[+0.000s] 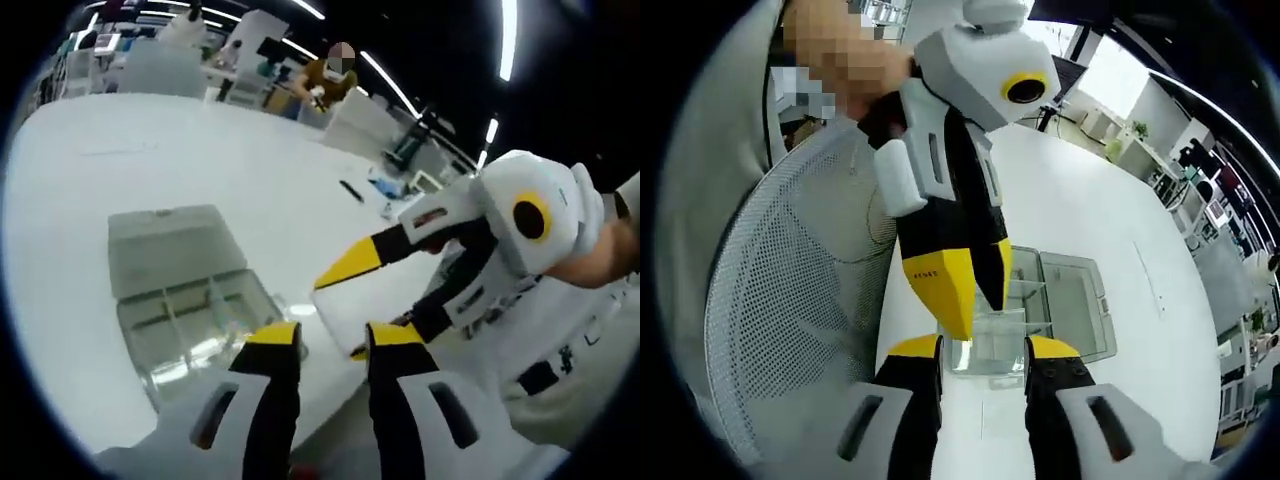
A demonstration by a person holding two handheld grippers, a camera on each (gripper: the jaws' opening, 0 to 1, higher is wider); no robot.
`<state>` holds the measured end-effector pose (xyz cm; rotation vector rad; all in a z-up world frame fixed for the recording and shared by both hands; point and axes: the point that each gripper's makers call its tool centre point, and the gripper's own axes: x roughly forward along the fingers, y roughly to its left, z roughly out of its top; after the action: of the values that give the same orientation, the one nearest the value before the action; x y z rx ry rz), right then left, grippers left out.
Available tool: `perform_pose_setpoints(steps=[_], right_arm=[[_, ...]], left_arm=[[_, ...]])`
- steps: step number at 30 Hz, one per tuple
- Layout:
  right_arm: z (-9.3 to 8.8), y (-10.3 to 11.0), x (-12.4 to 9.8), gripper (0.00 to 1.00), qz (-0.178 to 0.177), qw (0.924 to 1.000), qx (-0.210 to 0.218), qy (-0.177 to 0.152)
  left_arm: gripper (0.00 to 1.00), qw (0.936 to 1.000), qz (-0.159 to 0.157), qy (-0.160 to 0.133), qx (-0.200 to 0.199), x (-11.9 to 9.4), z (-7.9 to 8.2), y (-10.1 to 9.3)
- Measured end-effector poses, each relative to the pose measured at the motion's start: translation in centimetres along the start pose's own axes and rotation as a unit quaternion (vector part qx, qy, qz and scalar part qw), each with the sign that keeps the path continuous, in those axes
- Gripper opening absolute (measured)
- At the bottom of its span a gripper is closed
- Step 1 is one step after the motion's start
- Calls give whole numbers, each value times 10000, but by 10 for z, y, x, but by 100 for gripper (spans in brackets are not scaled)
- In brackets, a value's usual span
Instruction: Insert the divider into the dual guide fixture by aligning both edges with the guide slots and pushing it downward to the bottom, including one-sided entry, uneven engagement, binding, and posture correction.
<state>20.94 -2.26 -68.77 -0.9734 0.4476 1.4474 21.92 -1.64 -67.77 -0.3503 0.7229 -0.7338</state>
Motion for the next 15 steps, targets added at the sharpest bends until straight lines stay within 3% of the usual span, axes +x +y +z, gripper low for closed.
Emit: perform_pose_setpoints(steps=[15], right_arm=[[11,3,-3,27,-116,9999,-39,-122]], left_arm=[[11,9994,13,-45,-330,-1,-1,-1]])
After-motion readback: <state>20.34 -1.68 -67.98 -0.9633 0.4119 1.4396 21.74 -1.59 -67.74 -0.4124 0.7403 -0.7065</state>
